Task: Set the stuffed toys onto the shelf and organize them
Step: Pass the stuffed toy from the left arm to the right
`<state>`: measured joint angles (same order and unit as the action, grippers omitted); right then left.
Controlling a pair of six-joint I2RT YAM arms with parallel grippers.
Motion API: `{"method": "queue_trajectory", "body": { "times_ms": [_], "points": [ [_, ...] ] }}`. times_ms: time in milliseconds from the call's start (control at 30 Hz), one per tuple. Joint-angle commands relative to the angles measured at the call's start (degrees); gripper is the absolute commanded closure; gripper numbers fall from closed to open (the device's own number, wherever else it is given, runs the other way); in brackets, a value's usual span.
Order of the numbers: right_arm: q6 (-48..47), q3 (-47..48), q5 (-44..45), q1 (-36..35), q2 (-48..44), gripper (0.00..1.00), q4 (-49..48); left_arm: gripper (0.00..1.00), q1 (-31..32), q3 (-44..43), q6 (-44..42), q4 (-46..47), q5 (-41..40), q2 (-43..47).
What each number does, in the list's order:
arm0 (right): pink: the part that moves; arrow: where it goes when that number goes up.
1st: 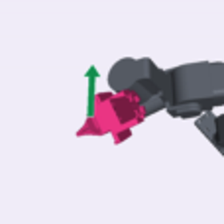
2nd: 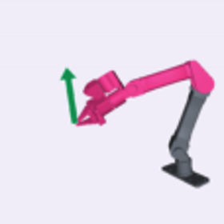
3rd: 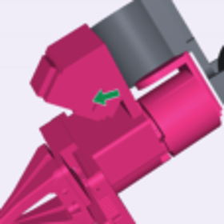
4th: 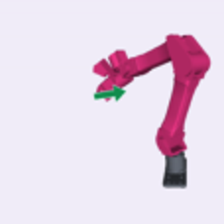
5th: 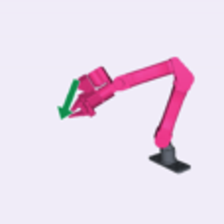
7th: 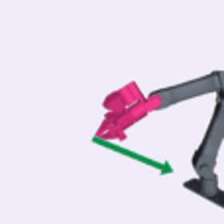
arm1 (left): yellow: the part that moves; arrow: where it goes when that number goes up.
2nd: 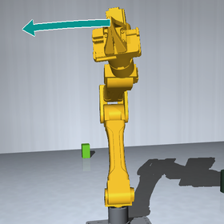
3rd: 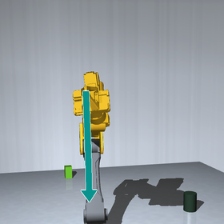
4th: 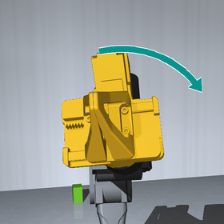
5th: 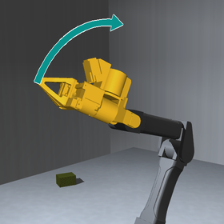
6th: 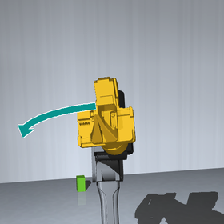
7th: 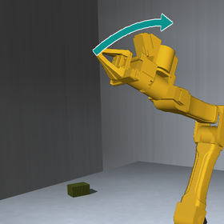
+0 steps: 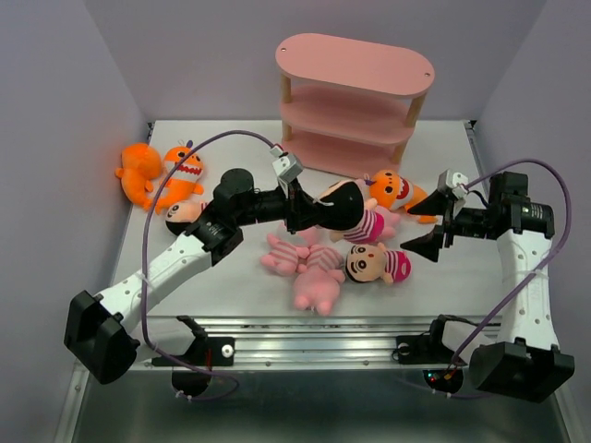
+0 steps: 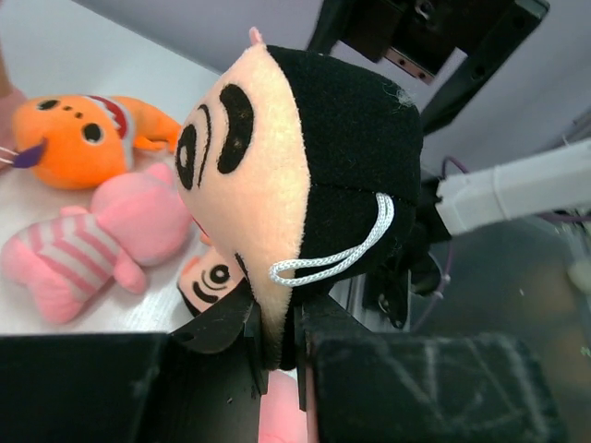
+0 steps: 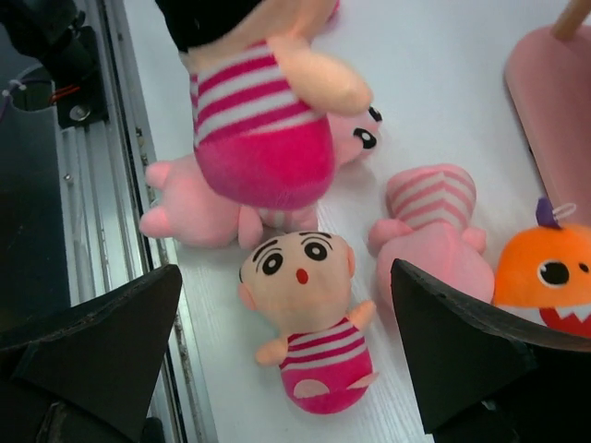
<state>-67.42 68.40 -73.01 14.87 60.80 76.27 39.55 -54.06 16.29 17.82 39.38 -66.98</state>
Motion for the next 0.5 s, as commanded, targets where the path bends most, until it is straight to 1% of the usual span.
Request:
{"method": "queue_trajectory", "body": {
  "times_ms": [0, 33, 200, 333, 467],
  "points": [
    [-4.1, -0.9, -4.1, -4.9, 0.7, 0.0, 3.2, 1.0, -0.3, -1.9, -3.0, 0.1, 12.3, -1.0],
    [-4.0, -1.2, -4.0, -7.6, 0.5, 0.0, 3.2, 1.0, -0.3, -2.0, -2.9, 0.7, 13.0, -1.6],
    [-2.4, -2.7, -4.9, -11.6, 0.4, 0.0, 2.7, 1.0, -0.3, -2.9, -2.3, 3.0, 15.6, -3.3],
    [-2.6, -2.7, -4.6, -12.1, 2.0, 0.01, 2.3, 1.0, -0.2, -3.3, -1.2, 4.6, 15.8, -3.6],
    [-2.6, -2.7, -5.5, -13.3, 3.9, 0.05, 2.5, 1.0, -0.2, -3.2, -0.5, 5.3, 15.7, -3.7]
  ]
}}
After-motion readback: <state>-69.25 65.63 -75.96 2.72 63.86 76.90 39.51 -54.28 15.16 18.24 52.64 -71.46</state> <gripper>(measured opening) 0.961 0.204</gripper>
